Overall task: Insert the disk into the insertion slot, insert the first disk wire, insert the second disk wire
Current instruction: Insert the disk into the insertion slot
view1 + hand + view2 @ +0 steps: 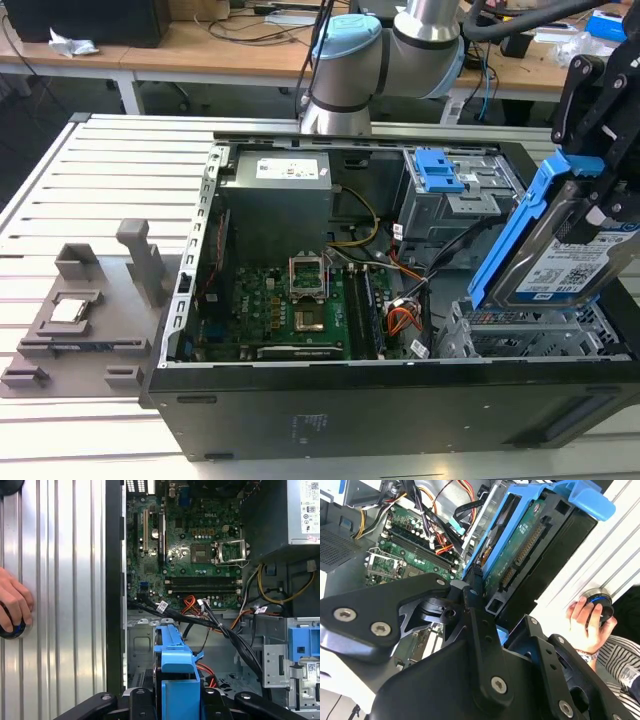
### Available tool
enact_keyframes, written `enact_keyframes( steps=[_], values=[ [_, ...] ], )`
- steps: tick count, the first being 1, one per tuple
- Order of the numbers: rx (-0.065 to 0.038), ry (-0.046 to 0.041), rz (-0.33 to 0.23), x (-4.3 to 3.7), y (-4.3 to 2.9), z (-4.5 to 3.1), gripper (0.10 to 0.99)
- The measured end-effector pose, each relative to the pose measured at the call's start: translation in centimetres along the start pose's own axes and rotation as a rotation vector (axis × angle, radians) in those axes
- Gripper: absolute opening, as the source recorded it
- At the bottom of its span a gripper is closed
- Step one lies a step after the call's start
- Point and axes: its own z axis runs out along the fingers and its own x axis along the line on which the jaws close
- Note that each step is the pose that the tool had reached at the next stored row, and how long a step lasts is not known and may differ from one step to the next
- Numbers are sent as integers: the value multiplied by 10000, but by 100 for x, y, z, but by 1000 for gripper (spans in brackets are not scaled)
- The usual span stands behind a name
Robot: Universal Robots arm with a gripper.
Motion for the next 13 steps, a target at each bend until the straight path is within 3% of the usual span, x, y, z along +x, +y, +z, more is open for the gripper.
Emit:
enact_keyframes(
  steps=[13],
  values=[
    [0,-1,0,-5,-33,142,361]
  ],
)
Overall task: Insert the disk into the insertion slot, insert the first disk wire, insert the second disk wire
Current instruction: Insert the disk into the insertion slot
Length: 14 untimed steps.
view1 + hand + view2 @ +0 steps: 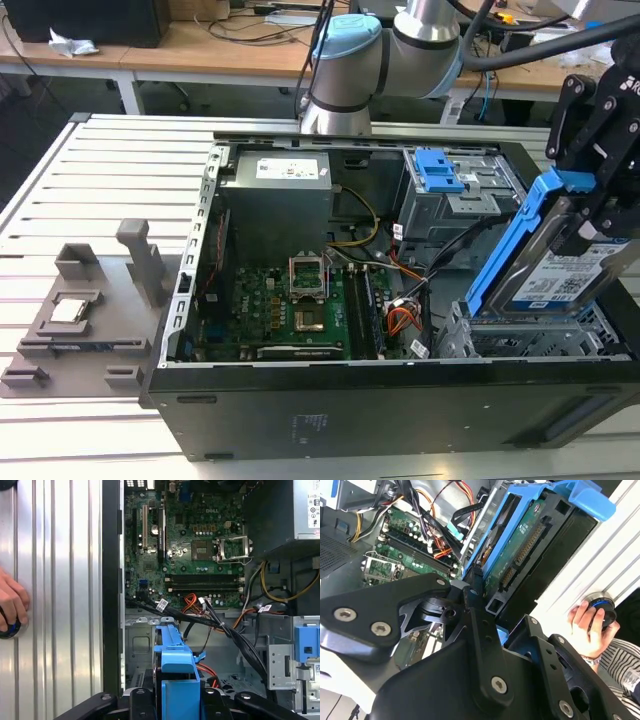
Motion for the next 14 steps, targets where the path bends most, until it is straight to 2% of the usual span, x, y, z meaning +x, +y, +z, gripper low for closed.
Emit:
enact_keyframes(
  steps=[7,10,14],
  values=[
    [0,0,0,-3,-3,68,361],
    [0,-1,-1,-3,-6,132,361],
    [0,1,0,-3,-7,175,361]
  ],
)
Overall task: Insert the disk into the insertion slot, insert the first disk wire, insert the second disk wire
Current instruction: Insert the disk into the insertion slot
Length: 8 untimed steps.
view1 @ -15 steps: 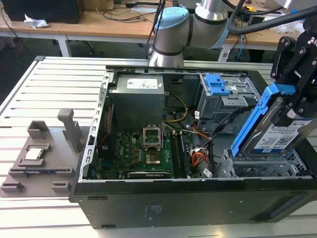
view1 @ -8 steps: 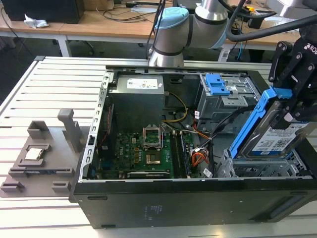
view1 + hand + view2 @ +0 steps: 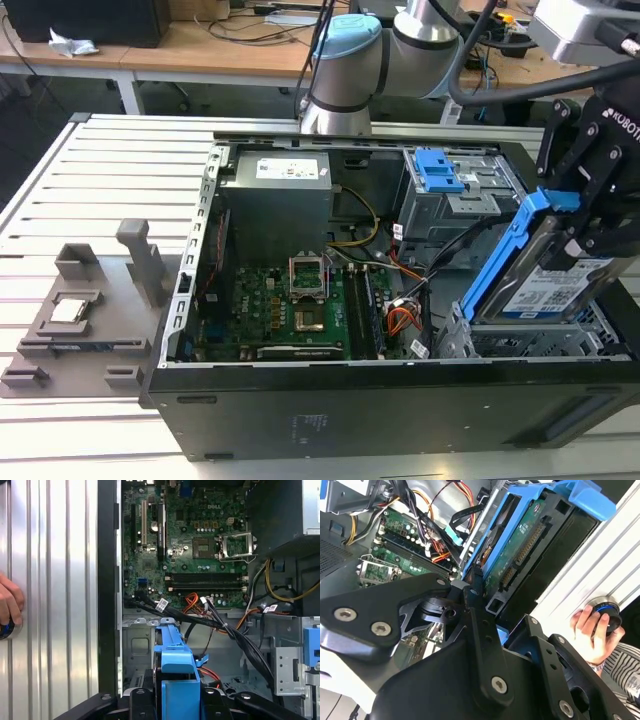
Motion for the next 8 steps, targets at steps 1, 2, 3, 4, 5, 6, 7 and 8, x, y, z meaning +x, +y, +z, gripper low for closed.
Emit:
enact_keyframes(
  steps=[1,2,3,4,5,6,7,8],
  values=[
    [-1,1,0,0,-1,15,361],
    [0,0,0,0,-1,26,361],
    [0,0,0,0,-2,44,361],
    [0,0,0,0,-2,56,361],
    [0,0,0,0,-3,66,361],
    [0,-1,0,0,-3,82,361],
    [0,-1,0,0,-4,94,361],
    [0,-1,0,0,-4,104,361]
  ],
)
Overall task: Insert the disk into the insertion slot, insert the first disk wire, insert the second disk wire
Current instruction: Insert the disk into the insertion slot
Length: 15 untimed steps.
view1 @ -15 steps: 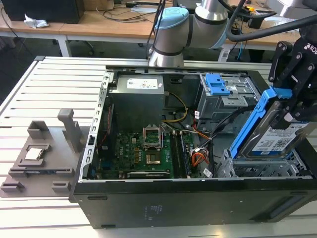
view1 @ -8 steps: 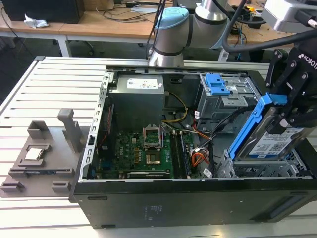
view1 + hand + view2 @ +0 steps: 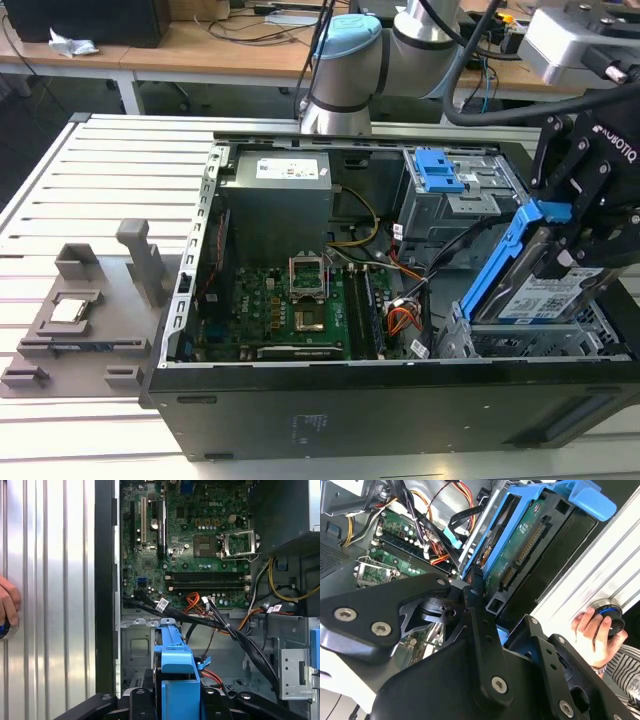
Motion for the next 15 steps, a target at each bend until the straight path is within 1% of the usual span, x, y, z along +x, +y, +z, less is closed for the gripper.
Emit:
enact_keyframes(
  steps=[5,11,14,15],
  values=[
    [0,0,0,0,-3,72,361],
    [0,1,0,0,-5,134,361],
    [0,1,0,0,-7,178,361],
    [0,1,1,0,-7,180,361]
  ],
)
